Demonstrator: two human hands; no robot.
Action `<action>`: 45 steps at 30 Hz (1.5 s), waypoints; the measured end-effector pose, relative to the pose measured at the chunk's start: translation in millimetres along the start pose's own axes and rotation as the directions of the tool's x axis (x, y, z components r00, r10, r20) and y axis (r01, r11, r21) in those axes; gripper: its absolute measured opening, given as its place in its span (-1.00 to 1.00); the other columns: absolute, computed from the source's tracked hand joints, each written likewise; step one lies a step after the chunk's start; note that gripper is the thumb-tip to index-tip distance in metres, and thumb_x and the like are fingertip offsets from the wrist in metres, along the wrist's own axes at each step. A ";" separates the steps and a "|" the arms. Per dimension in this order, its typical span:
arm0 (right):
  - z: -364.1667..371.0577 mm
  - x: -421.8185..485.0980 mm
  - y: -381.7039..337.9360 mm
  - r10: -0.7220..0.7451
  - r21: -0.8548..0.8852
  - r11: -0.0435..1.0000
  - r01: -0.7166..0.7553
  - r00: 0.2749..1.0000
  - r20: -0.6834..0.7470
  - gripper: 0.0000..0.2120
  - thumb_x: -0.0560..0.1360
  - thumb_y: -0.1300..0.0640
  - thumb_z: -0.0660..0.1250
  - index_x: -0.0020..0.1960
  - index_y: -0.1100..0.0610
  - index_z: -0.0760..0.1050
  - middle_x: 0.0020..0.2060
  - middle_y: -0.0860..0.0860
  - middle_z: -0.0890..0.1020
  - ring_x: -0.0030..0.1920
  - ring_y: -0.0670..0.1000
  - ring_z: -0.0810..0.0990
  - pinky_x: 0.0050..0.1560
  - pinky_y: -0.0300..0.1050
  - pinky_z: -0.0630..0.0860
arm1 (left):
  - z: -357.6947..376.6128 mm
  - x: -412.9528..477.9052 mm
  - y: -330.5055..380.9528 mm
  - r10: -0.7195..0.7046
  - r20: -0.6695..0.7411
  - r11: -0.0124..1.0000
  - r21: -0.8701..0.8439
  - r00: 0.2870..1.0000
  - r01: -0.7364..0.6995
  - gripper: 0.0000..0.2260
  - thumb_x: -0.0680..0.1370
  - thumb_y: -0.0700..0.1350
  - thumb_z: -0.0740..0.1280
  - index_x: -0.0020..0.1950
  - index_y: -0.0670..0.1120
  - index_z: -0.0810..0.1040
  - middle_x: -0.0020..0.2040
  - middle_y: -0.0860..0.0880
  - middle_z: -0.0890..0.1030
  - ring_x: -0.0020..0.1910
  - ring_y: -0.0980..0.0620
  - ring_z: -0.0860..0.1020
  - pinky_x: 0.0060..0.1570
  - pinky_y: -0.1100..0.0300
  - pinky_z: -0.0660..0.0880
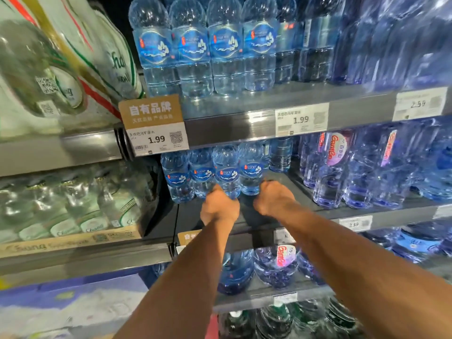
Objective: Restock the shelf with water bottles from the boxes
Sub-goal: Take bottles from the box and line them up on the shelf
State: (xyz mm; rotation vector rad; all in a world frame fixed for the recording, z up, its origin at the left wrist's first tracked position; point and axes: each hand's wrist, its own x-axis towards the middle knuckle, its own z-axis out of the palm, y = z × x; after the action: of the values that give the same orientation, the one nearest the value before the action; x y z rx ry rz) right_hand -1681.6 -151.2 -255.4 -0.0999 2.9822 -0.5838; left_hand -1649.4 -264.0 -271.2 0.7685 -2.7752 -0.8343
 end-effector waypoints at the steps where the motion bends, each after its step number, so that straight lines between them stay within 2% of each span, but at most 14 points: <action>1: -4.8 -7.1 1.7 -0.033 -0.057 0.998 0.035 0.999 0.027 -0.65 0.50 0.18 0.27 0.26 0.23 0.46 0.17 0.15 0.57 0.17 0.17 0.57 0.12 -0.05 0.50 | -4.0 -9.2 1.2 0.000 -0.011 0.999 0.036 1.000 0.001 -0.63 0.56 0.06 0.28 0.27 -0.12 0.43 0.22 -0.15 0.56 0.19 -0.18 0.54 0.06 0.05 0.48; 5: -13.5 -36.9 14.5 -0.162 -0.186 0.965 0.183 0.980 0.119 -0.65 0.48 0.16 0.28 0.24 0.23 0.48 0.14 0.14 0.59 0.11 0.15 0.59 0.04 -0.08 0.51 | -13.6 -50.5 6.2 -0.084 0.044 0.985 0.157 0.996 0.076 -0.65 0.60 0.00 0.19 0.29 -0.17 0.48 0.25 -0.18 0.55 0.22 -0.18 0.53 0.13 0.02 0.47; 9: -23.8 -63.6 20.7 -0.217 -0.226 0.944 0.242 0.967 0.130 -0.66 0.48 0.15 0.31 0.24 0.20 0.49 0.11 0.11 0.60 0.10 0.12 0.59 -0.01 -0.10 0.49 | -19.7 -88.0 0.4 -0.023 0.066 0.949 0.315 0.998 0.001 -0.66 0.58 0.04 0.20 0.29 -0.07 0.46 0.20 -0.14 0.57 0.18 -0.16 0.53 0.09 0.02 0.48; 12: -28.9 -86.8 19.6 -0.239 -0.252 0.930 0.268 0.961 0.138 -0.65 0.51 0.10 0.30 0.26 0.21 0.49 0.11 0.11 0.60 0.09 0.12 0.59 -0.04 -0.10 0.47 | -29.9 -111.0 -9.6 0.013 0.077 0.920 0.391 0.997 -0.042 -0.68 0.55 0.03 0.29 0.25 -0.07 0.46 0.16 -0.09 0.58 0.16 -0.12 0.54 0.02 0.08 0.47; 14: -32.0 -102.6 17.7 -0.242 -0.272 0.923 0.271 0.961 0.135 -0.64 0.51 0.08 0.30 0.26 0.21 0.49 0.13 0.11 0.60 0.10 0.12 0.59 0.00 -0.09 0.48 | -38.0 -122.3 -14.0 0.033 0.071 0.914 0.401 0.997 -0.059 -0.70 0.54 0.02 0.31 0.22 -0.08 0.47 0.16 -0.09 0.59 0.16 -0.11 0.55 -0.02 0.10 0.44; 18: -33.5 -135.3 14.9 -0.237 -0.263 0.929 0.260 0.965 0.116 -0.67 0.50 0.07 0.30 0.21 0.19 0.52 0.09 0.10 0.62 0.08 0.12 0.60 0.03 -0.08 0.50 | -52.8 -143.7 -23.6 0.062 0.091 0.907 0.410 0.994 -0.094 -0.66 0.55 0.00 0.26 0.28 -0.08 0.43 0.24 -0.11 0.54 0.23 -0.14 0.50 0.09 0.05 0.45; 22: -19.4 -173.6 12.0 -0.231 -0.306 0.918 0.253 0.967 0.107 -0.62 0.49 0.06 0.29 0.27 0.16 0.49 0.18 0.13 0.59 0.17 0.16 0.57 0.07 -0.07 0.50 | -65.8 -177.3 -46.2 0.130 0.112 0.892 0.421 0.985 -0.166 -0.65 0.57 0.02 0.25 0.30 -0.10 0.42 0.26 -0.13 0.53 0.25 -0.15 0.49 0.13 0.04 0.45; 31: 39.0 -275.0 12.1 -0.126 -0.387 0.897 0.215 0.962 0.243 -0.61 0.51 0.08 0.26 0.32 0.13 0.45 0.27 0.10 0.53 0.26 0.15 0.52 0.15 0.01 0.50 | -68.7 -263.7 -124.6 0.180 0.158 0.894 0.386 0.971 -0.229 -0.73 0.52 -0.03 0.29 0.18 -0.07 0.54 0.13 -0.11 0.62 0.14 -0.14 0.58 0.04 0.08 0.50; 35: 65.5 -307.9 19.1 -0.096 -0.372 0.907 0.197 0.958 0.272 -0.64 0.53 0.06 0.22 0.30 0.10 0.44 0.25 0.06 0.54 0.25 0.11 0.52 0.11 -0.05 0.48 | -50.9 -287.6 -152.9 0.157 0.227 0.892 0.385 0.961 -0.236 -0.77 0.52 -0.04 0.27 0.12 -0.07 0.56 0.08 -0.09 0.63 0.08 -0.11 0.60 -0.05 0.13 0.48; 38: 84.7 -324.9 31.5 -0.086 -0.388 0.899 0.205 0.949 0.303 -0.65 0.54 0.05 0.20 0.28 0.14 0.44 0.23 0.10 0.53 0.21 0.11 0.53 0.03 -0.09 0.45 | -31.1 -299.4 -171.4 0.104 0.294 0.902 0.375 0.950 -0.215 -0.76 0.54 -0.05 0.22 0.16 -0.07 0.52 0.13 -0.10 0.59 0.13 -0.11 0.56 0.06 0.09 0.47; 41: 105.6 -330.6 45.6 -0.074 -0.376 0.903 0.207 0.938 0.338 -0.63 0.54 0.02 0.20 0.28 0.17 0.43 0.23 0.13 0.51 0.22 0.14 0.52 0.10 -0.03 0.47 | -10.7 -304.7 -184.1 0.079 0.359 0.892 0.392 0.930 -0.226 -0.68 0.55 0.02 0.24 0.27 -0.05 0.45 0.18 -0.11 0.55 0.15 -0.12 0.54 0.05 0.04 0.47; 45: 135.1 -328.2 62.8 -0.033 -0.377 0.904 0.201 0.913 0.406 -0.74 0.50 0.12 0.23 0.16 0.16 0.50 0.09 0.08 0.59 0.09 0.10 0.58 -0.04 -0.07 0.48 | 19.8 -307.0 -201.8 0.024 0.416 0.897 0.392 0.909 -0.203 -0.68 0.57 0.01 0.22 0.29 -0.07 0.42 0.19 -0.12 0.53 0.15 -0.12 0.53 0.10 0.02 0.49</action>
State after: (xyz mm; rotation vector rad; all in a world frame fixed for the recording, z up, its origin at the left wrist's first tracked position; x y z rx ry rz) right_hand -1343.5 -116.0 -375.4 -0.3865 2.6593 0.0712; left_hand -1303.9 -241.7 -395.7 0.5162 -3.4026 -0.3879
